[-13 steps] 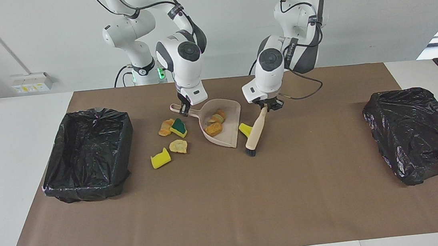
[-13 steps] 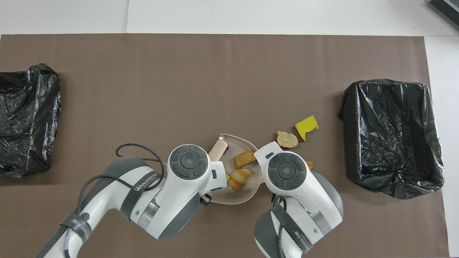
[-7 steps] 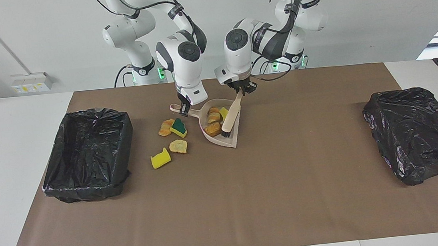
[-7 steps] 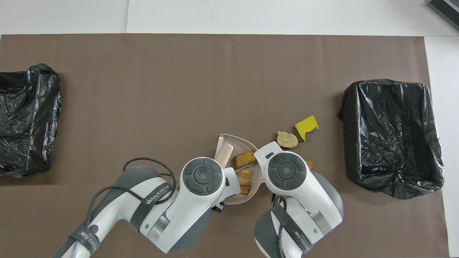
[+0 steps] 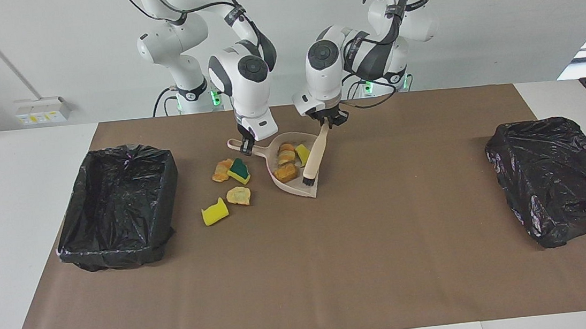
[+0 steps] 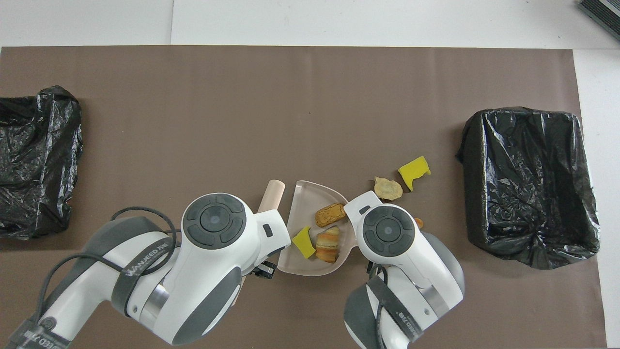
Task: Sweep and dump trash in bin
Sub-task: 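Carry the dustpan with the right gripper over the black bin and tip it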
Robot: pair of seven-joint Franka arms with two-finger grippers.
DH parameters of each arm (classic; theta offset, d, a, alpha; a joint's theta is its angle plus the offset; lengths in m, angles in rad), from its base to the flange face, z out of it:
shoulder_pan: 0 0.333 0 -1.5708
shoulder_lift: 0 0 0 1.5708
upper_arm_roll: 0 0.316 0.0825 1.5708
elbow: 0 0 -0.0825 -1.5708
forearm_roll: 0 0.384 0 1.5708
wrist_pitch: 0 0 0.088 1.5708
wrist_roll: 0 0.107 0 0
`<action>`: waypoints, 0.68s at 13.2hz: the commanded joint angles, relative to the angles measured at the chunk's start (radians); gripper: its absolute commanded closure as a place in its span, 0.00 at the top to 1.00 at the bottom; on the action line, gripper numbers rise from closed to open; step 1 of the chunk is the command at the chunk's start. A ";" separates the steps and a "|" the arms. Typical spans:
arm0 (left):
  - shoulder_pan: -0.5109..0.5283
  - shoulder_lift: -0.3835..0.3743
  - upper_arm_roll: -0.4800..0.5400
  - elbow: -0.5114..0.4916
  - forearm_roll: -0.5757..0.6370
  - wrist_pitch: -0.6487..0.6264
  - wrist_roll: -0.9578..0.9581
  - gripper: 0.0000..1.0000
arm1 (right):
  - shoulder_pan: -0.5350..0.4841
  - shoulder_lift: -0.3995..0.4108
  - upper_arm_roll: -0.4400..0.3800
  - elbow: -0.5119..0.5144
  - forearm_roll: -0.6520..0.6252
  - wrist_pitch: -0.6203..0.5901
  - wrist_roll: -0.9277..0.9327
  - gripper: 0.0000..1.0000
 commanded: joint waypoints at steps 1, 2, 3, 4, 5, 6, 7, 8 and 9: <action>0.026 -0.082 -0.004 -0.040 0.006 -0.060 -0.061 0.00 | -0.039 -0.070 -0.001 -0.009 0.001 -0.010 0.029 0.00; 0.023 -0.105 -0.005 -0.074 0.008 -0.046 -0.106 0.00 | -0.068 -0.099 -0.001 -0.006 0.001 -0.029 0.028 0.00; 0.018 -0.133 -0.007 -0.114 0.008 -0.040 -0.135 0.00 | -0.099 -0.125 -0.002 0.006 0.001 -0.049 0.012 0.00; 0.015 -0.169 -0.015 -0.164 0.008 -0.026 -0.178 0.00 | -0.136 -0.138 -0.002 0.026 0.001 -0.082 0.005 0.00; 0.012 -0.206 -0.037 -0.218 0.012 0.014 -0.280 0.00 | -0.172 -0.147 -0.004 0.057 0.001 -0.116 -0.023 0.00; 0.008 -0.228 -0.083 -0.269 0.027 0.054 -0.369 0.00 | -0.220 -0.155 -0.011 0.098 0.002 -0.166 -0.072 0.00; 0.006 -0.233 -0.123 -0.301 0.029 0.080 -0.431 0.00 | -0.286 -0.155 -0.015 0.149 0.004 -0.240 -0.130 0.00; -0.002 -0.234 -0.152 -0.327 0.029 0.101 -0.477 0.00 | -0.361 -0.155 -0.018 0.195 0.018 -0.309 -0.199 0.00; -0.032 -0.239 -0.174 -0.349 0.029 0.121 -0.524 0.00 | -0.442 -0.155 -0.019 0.226 0.041 -0.349 -0.266 0.00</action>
